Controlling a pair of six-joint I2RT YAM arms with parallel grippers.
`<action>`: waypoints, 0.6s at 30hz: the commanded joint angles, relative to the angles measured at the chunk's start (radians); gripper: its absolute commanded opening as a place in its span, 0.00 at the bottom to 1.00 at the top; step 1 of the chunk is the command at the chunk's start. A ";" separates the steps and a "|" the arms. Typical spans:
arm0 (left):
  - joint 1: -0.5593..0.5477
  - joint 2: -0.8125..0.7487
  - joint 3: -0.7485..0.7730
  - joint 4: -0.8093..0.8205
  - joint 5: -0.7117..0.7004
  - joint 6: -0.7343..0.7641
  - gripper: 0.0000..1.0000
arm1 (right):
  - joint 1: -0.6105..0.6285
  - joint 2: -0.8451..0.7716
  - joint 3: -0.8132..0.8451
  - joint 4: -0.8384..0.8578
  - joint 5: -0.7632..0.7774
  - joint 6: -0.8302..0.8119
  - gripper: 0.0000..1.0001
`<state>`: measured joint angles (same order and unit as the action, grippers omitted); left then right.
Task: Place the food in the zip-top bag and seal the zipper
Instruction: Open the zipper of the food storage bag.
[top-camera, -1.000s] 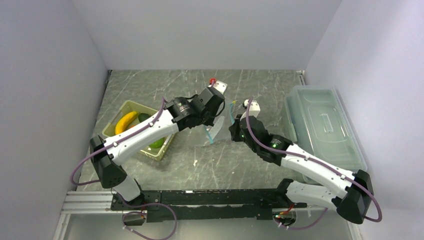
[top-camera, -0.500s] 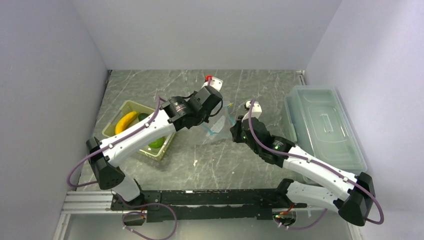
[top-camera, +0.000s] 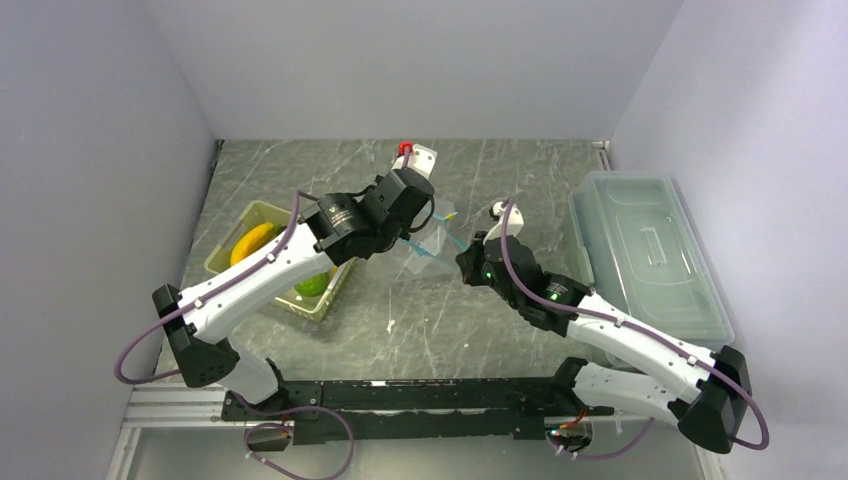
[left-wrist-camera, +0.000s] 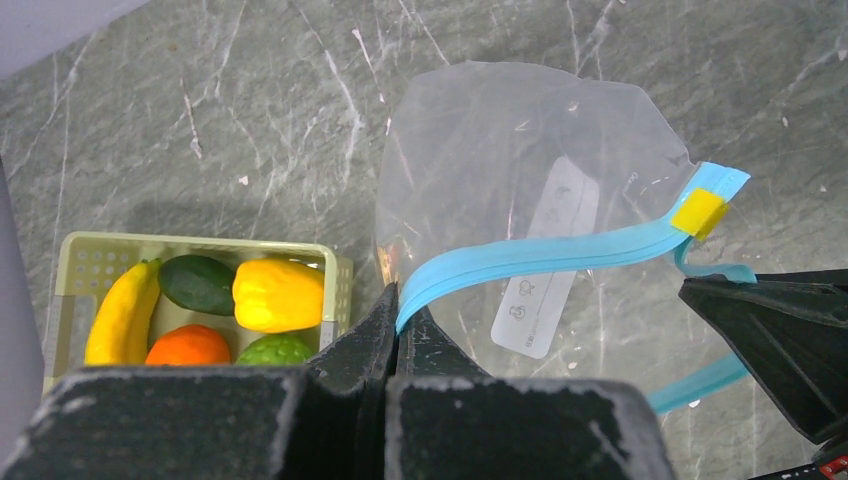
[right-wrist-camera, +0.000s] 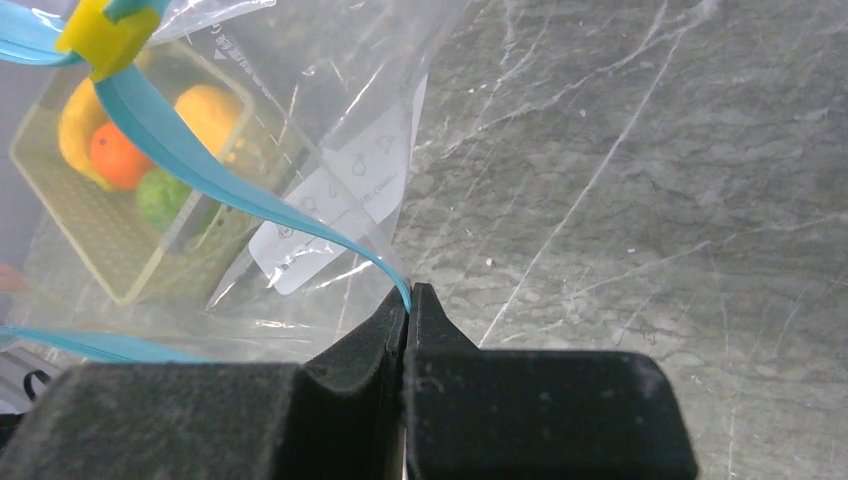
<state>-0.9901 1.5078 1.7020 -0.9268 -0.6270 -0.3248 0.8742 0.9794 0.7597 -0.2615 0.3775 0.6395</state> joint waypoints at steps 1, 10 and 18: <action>0.006 -0.042 0.046 -0.008 -0.073 0.028 0.00 | 0.000 -0.008 0.004 -0.034 0.002 -0.017 0.00; 0.006 -0.026 0.051 0.001 -0.073 0.043 0.00 | 0.000 -0.029 0.061 0.003 -0.012 -0.077 0.25; 0.007 -0.008 0.053 0.006 -0.103 0.058 0.00 | 0.000 -0.076 0.140 0.009 0.008 -0.170 0.39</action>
<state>-0.9878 1.5078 1.7161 -0.9333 -0.6708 -0.2951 0.8742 0.9340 0.8124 -0.2623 0.3592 0.5468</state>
